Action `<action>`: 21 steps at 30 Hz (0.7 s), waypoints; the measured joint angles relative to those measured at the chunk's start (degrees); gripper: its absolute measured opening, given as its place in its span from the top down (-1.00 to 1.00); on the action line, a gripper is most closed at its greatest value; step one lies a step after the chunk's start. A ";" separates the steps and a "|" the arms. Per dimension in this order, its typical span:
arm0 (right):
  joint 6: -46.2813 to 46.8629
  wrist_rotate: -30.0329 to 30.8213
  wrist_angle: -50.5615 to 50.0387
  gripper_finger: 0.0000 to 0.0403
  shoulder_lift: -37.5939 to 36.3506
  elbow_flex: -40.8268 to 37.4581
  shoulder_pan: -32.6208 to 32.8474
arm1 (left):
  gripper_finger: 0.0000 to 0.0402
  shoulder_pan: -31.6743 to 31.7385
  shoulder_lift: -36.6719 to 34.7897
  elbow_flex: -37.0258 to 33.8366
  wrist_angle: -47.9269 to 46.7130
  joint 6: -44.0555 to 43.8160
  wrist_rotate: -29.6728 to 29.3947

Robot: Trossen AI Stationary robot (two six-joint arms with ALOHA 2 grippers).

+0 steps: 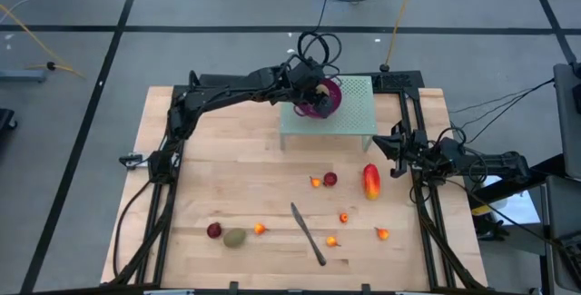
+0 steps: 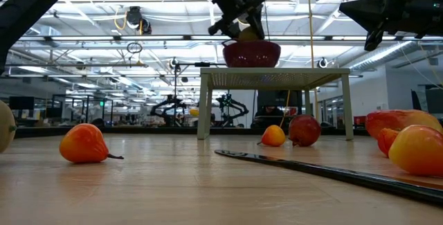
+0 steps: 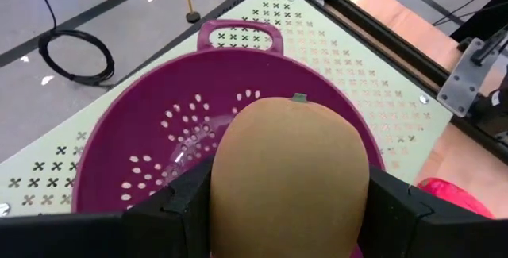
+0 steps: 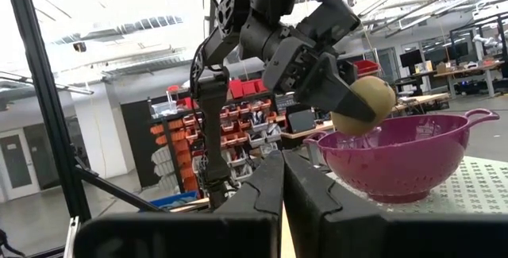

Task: Pick & Place Fruit
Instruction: Put the brown kiwi into the violet strainer bowl on the shelf

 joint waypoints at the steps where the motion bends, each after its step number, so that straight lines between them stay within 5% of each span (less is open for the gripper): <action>1: 0.00 -0.01 0.00 1.00 0.00 0.01 0.01 | -0.11 0.01 0.00 0.00 -0.15 0.02 -0.01; 21: -0.04 0.00 0.00 1.00 0.00 0.01 0.01 | -0.11 -0.96 0.48 -0.07 -2.16 -0.51 -1.02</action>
